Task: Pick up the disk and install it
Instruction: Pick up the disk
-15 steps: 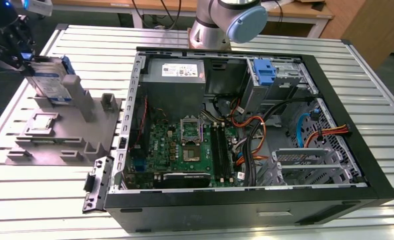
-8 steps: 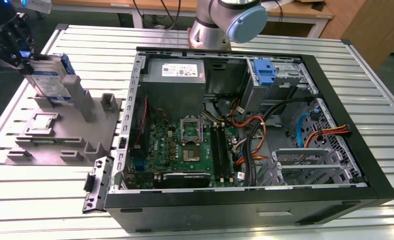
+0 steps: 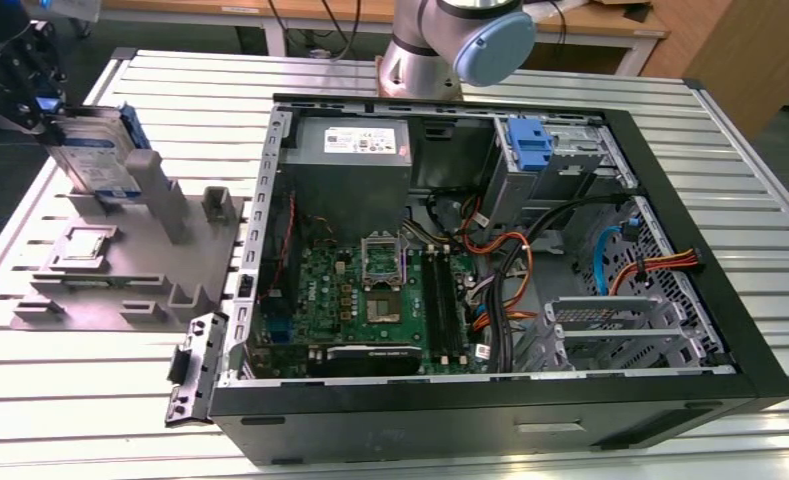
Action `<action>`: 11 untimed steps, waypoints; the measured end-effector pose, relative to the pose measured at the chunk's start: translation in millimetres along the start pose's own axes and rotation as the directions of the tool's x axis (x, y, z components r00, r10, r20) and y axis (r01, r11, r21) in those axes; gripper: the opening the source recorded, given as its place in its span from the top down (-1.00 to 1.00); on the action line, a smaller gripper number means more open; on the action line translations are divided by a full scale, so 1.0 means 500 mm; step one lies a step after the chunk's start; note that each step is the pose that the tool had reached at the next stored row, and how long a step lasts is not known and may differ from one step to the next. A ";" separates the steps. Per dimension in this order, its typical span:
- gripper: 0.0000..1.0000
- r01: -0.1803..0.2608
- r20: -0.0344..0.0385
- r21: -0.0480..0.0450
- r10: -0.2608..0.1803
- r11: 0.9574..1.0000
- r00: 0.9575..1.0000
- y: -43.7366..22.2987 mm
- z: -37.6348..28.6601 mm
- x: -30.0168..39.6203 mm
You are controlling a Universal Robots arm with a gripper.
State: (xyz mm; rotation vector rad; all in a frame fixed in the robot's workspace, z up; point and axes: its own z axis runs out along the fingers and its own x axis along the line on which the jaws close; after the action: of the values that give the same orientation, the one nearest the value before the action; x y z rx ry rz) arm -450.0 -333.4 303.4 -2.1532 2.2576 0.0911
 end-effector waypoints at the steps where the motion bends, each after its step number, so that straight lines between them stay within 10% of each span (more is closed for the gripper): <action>1: 0.26 0.000 0.000 0.000 0.000 1.000 1.000 0.000 -0.001 0.000; 11: 0.26 0.000 0.000 0.000 0.000 1.000 1.000 0.001 -0.018 -0.001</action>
State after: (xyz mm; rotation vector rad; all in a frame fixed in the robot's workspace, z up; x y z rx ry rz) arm -450.0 -333.4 312.6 -2.1532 2.2576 0.0910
